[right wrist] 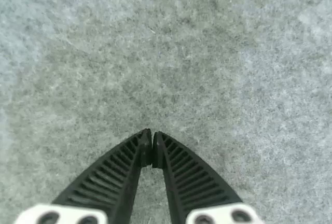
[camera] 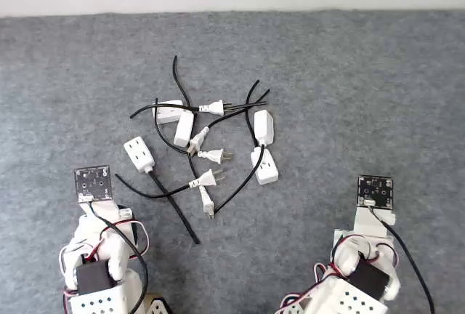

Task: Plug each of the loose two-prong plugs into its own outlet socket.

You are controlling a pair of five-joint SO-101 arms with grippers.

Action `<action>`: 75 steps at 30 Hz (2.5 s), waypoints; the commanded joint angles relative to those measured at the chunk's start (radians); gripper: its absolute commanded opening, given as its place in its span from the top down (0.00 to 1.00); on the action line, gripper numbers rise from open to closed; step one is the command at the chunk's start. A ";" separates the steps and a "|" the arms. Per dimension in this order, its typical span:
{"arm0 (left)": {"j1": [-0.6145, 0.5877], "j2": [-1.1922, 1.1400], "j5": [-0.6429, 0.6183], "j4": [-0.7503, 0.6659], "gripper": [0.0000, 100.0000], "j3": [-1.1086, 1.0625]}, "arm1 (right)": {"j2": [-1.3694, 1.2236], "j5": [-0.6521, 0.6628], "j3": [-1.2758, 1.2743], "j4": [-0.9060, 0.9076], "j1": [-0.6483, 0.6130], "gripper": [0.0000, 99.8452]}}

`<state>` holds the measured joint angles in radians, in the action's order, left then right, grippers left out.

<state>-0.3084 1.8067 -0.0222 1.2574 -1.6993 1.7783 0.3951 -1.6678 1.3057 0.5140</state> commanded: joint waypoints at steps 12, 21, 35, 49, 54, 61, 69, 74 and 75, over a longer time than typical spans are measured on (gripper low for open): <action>-0.002 0.017 -0.006 0.005 0.98 0.015 | 0.012 0.006 -0.017 -0.008 -0.001 0.99; -0.002 0.017 -0.006 0.005 0.98 0.015 | 0.012 0.006 -0.017 -0.008 -0.001 0.99; -0.002 0.017 -0.006 0.005 0.98 0.015 | 0.012 0.006 -0.017 -0.008 -0.001 0.99; 0.002 0.017 -0.006 0.005 0.98 0.015 | 0.010 0.005 -0.017 -0.008 -0.097 0.99; 0.002 0.017 -0.006 0.005 0.98 0.015 | 0.013 0.005 -0.017 -0.008 -0.116 0.99; -0.005 0.017 -0.005 -0.175 0.98 0.021 | 0.013 0.002 -0.015 -0.222 -0.114 0.98; -0.078 0.017 -0.005 -0.276 0.98 0.091 | 0.013 0.008 -0.009 -0.470 -0.174 0.98; -0.077 0.015 -0.006 -0.064 0.94 0.232 | 0.010 0.005 0.012 -0.395 -0.243 0.99; -0.077 0.015 -0.008 -0.032 0.91 0.262 | 0.005 0.005 0.021 -0.386 -0.246 0.99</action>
<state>-0.3821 1.8067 -0.0222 1.1423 -1.5520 1.7783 0.3966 -1.6678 0.8945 0.2854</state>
